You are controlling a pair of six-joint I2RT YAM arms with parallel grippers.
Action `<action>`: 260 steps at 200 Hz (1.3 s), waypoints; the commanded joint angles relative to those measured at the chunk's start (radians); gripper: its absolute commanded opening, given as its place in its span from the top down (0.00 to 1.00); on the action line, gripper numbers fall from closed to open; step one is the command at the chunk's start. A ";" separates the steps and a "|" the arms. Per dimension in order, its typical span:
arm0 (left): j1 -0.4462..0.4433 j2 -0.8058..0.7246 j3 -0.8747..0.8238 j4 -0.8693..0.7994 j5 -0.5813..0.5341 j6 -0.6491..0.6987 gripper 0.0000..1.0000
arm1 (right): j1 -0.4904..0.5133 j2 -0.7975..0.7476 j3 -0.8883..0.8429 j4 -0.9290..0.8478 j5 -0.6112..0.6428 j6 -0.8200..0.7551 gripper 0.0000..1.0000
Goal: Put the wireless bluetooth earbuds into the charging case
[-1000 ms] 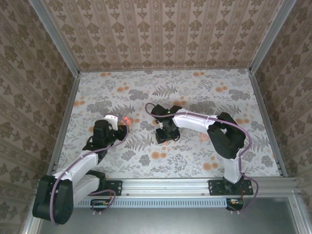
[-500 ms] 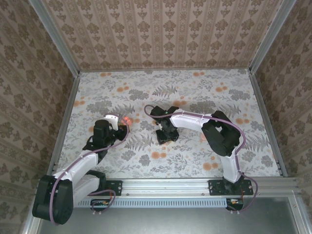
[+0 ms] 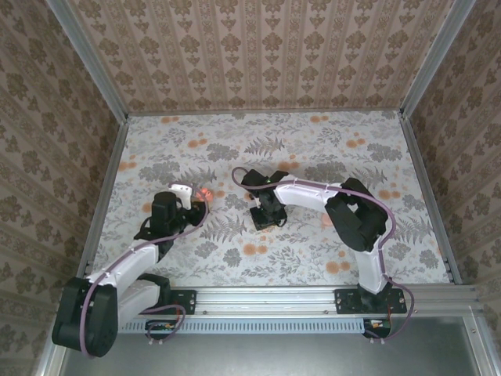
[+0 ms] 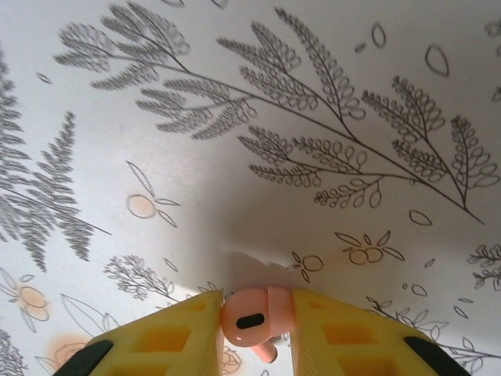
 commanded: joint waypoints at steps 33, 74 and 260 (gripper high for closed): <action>-0.065 0.118 -0.011 0.263 0.125 0.067 0.85 | -0.024 -0.241 -0.191 0.255 0.047 0.055 0.76; -0.189 0.208 -0.044 0.481 0.186 0.222 0.85 | -0.049 -0.453 -0.398 0.547 0.108 0.030 0.76; -0.347 0.390 0.021 0.815 0.215 0.287 0.85 | 0.023 -0.679 -0.770 1.417 0.037 -0.117 0.77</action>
